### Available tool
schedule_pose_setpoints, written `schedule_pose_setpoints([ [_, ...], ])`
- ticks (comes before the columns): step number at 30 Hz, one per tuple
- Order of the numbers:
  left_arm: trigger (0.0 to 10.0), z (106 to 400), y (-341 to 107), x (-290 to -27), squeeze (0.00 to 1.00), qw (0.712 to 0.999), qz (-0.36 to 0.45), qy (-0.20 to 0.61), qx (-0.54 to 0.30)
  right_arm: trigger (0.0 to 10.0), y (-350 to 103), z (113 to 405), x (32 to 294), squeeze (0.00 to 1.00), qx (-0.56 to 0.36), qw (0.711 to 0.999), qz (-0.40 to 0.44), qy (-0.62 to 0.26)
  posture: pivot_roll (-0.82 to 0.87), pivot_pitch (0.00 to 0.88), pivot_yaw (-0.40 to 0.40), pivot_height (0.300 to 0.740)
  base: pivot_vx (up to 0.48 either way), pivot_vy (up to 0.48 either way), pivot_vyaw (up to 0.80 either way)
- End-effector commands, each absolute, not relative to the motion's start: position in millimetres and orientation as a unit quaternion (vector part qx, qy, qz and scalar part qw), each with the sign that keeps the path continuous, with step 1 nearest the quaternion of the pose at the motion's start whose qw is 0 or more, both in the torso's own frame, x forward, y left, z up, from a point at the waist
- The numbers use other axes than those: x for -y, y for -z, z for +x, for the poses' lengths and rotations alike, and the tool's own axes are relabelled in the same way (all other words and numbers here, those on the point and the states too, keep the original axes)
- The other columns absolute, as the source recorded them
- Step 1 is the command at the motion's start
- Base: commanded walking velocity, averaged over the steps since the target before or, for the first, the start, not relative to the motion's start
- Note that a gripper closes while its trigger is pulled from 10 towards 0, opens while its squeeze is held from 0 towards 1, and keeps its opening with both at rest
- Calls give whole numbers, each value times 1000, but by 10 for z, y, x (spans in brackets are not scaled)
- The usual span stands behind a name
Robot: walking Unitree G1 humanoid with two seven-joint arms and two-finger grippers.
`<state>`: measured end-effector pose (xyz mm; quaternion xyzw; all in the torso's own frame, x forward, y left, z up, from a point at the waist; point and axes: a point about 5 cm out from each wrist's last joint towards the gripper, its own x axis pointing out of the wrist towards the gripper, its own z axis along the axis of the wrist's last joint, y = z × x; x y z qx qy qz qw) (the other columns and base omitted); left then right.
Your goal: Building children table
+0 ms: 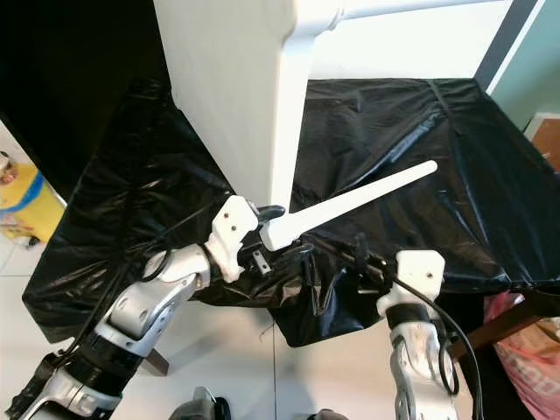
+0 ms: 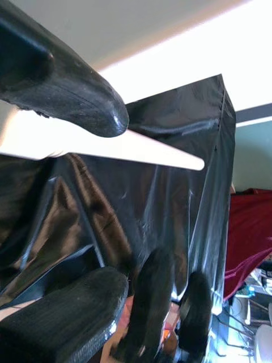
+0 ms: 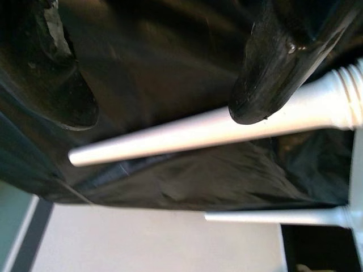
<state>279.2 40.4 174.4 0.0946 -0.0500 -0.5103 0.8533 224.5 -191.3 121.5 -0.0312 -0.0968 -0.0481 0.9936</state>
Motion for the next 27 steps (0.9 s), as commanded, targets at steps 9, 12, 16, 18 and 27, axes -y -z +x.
schedule_pose_setpoints([
  [9,10000,2855,-1689,-229,0,832,91,546,49,10000,-1191,2135,2004,0,84,990,-32,108,-66,88,20,740,0,0,0],
  [12,10000,2878,-1688,-154,0,829,92,549,53,10000,-1199,2134,2009,0,85,989,-33,115,-70,89,22,740,0,0,0],
  [16,10000,2919,-1709,-43,0,831,84,547,57,10000,-1205,2137,2011,0,85,988,-34,121,-71,89,25,740,0,0,0],
  [18,10000,2939,-1684,93,0,842,71,532,50,10000,-1219,2137,2028,0,88,987,-38,127,-81,94,32,740,0,0,0],
  [27,10000,2916,-1599,398,0,879,55,472,44,10000,-1224,2120,2069,0,88,985,-44,142,-90,105,34,740,0,0,0],
])
